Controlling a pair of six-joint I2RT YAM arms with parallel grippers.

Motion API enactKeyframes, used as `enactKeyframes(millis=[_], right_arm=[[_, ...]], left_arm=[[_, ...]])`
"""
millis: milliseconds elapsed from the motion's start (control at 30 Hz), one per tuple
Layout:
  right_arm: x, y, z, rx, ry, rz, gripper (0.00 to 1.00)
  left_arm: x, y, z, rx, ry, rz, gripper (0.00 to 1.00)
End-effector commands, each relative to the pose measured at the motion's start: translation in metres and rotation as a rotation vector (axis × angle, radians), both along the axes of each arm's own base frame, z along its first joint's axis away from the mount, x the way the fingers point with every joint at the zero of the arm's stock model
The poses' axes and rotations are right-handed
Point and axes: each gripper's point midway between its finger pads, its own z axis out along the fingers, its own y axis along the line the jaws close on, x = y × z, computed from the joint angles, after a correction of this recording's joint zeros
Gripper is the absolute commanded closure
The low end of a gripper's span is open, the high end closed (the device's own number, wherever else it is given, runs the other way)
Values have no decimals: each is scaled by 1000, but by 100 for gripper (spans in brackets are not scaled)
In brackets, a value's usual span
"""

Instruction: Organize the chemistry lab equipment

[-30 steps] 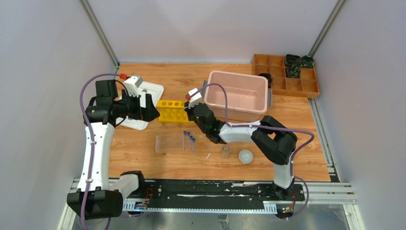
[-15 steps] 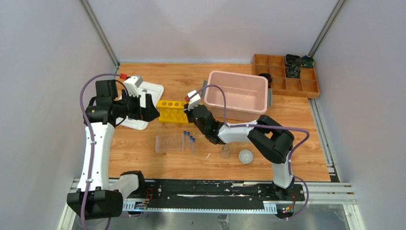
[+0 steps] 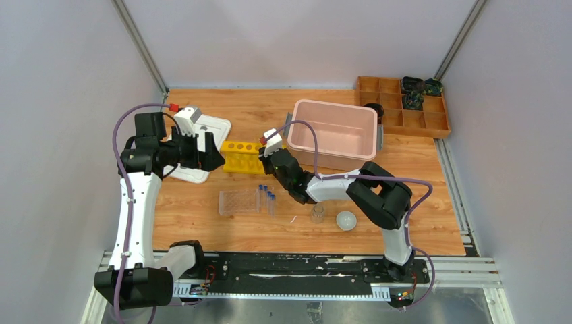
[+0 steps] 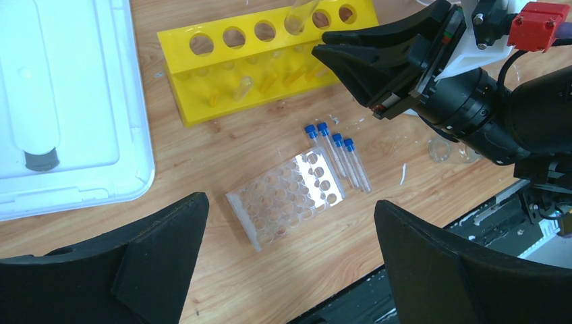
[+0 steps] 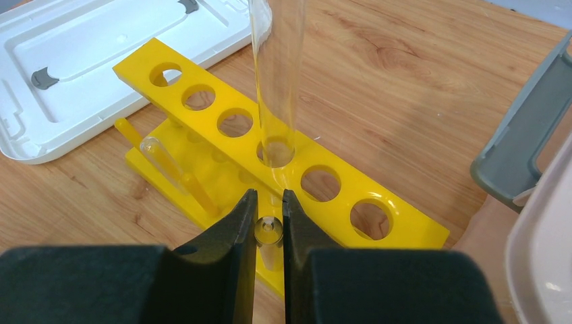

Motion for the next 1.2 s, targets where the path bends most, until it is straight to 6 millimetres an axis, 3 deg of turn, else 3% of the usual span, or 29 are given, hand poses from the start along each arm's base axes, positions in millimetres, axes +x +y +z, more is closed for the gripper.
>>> enactKeyframes(millis=[0, 200, 333, 400, 667, 800, 867, 1033, 1167], right_arm=[[6, -10, -13, -16, 17, -36, 100], [3, -5, -6, -34, 3, 9, 99], [-6, -1, -1, -27, 11, 40, 76], [-9, 1, 6, -22, 3, 46, 70], [-22, -4, 46, -10, -2, 20, 64], [-46, -11, 57, -36, 45, 12, 61], [-61, -17, 54, -79, 126, -1, 61], [-112, -40, 4, -210, 461, -17, 65], [-142, -52, -32, -247, 636, -49, 76]], left_arm=[[1, 2, 6, 17, -34, -3, 0], [1, 2, 5, 18, -34, -3, 0], [1, 2, 7, 15, -36, -4, 0], [1, 1, 7, 11, -35, -4, 0], [-1, 1, 12, 9, -51, -3, 0], [-2, 0, 14, 3, -55, -2, 0], [-2, 0, 14, 1, -55, 0, 0], [-3, 2, 12, 6, -52, 11, 0], [-5, 2, 11, 6, -50, 15, 0]])
